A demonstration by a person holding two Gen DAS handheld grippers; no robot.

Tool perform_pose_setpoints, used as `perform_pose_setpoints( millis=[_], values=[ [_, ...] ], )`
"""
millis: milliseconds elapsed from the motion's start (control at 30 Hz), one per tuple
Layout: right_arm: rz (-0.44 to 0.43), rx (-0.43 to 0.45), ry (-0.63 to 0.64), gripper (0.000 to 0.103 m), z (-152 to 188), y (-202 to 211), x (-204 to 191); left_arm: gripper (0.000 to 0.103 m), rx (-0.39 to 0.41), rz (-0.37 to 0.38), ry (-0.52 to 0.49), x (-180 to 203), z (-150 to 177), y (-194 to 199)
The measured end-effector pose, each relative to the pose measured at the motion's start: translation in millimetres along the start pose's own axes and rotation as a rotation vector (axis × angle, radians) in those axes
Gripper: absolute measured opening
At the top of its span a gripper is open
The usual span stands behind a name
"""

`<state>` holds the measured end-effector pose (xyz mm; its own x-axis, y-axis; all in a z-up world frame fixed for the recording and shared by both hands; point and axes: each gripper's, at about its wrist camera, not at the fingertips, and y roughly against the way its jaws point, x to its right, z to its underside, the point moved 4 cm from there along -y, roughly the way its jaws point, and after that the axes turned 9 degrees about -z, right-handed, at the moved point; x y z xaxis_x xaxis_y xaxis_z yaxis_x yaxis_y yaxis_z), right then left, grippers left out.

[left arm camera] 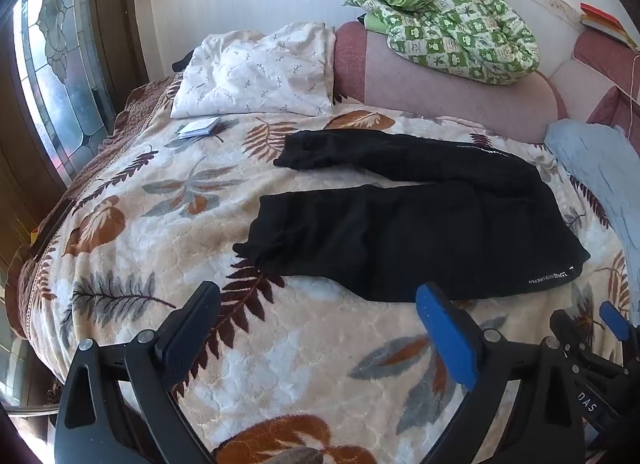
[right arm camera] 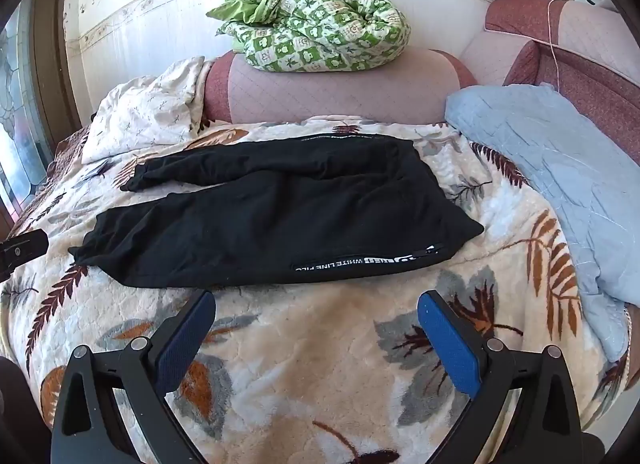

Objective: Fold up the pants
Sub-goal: 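Move both grippers toward the black sweatpants lying flat on the bed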

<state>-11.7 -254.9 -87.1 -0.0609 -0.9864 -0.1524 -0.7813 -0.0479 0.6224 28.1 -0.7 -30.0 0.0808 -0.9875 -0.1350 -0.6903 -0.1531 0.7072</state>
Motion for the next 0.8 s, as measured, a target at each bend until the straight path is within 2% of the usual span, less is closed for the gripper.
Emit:
perform_pose_setpoints(
  millis=[167,300,800],
  values=[
    [0.021,-0.014,0.007,0.103,-6,1,6,0.098,-0.017,0.009,-0.007,7,11,-12],
    [0.028,-0.016,0.005,0.103,6,-8,-1,0.098,-0.026,0.018,-0.014,9,20,-18],
    [0.011,-0.068,-0.010,0.103,15,-24,2,0.098,-0.125,0.051,-0.019,13,27,-44]
  ],
)
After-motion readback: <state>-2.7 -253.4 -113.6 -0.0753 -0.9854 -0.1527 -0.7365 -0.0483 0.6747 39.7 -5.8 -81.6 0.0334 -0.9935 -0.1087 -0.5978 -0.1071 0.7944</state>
